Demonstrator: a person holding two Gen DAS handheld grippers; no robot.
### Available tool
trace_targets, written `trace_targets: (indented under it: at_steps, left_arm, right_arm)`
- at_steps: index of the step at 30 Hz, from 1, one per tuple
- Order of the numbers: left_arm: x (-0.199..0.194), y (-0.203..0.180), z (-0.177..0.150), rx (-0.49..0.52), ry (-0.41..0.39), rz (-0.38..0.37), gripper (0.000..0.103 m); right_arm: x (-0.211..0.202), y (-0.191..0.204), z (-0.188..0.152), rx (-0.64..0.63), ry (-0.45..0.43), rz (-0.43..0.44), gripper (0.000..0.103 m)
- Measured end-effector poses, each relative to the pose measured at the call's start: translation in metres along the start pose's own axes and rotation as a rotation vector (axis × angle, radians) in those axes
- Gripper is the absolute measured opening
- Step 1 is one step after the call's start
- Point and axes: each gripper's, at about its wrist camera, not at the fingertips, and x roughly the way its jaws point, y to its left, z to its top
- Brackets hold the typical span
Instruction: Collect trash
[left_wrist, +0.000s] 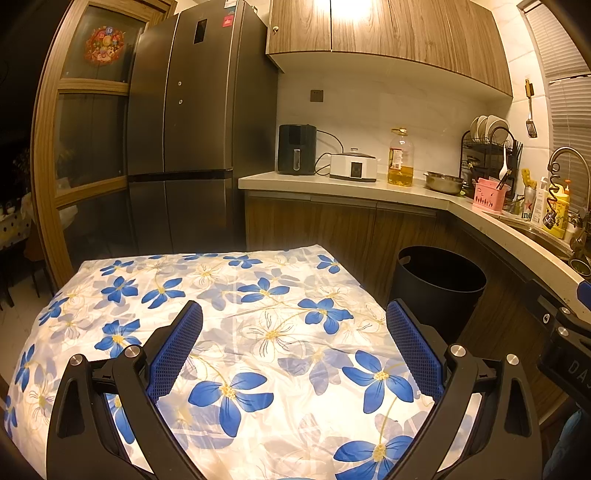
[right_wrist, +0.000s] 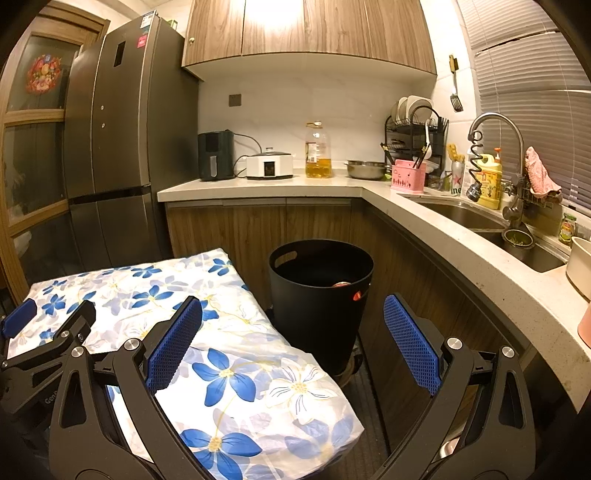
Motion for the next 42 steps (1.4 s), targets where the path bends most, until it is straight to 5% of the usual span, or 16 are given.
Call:
trace_targets:
  at_steps: [8, 17, 42]
  left_arm:
    - [0.0001, 0.0000, -0.0002, 0.001, 0.000, -0.001, 0.095]
    - [0.0001, 0.0012, 0.0012, 0.023, 0.001, 0.016, 0.076]
    - [-0.0009, 0.0072, 0.0009, 0.019, 0.004, 0.026, 0.076]
  right_arm:
    - [-0.0012, 0.0023, 0.0006, 0.001, -0.001, 0.001, 0.098]
    - [-0.0030, 0.0035, 0.0007, 0.001, -0.005, 0.005, 0.098]
    - [-0.0046, 0.0075, 0.0013, -0.003, -0.009, 0.022, 0.098]
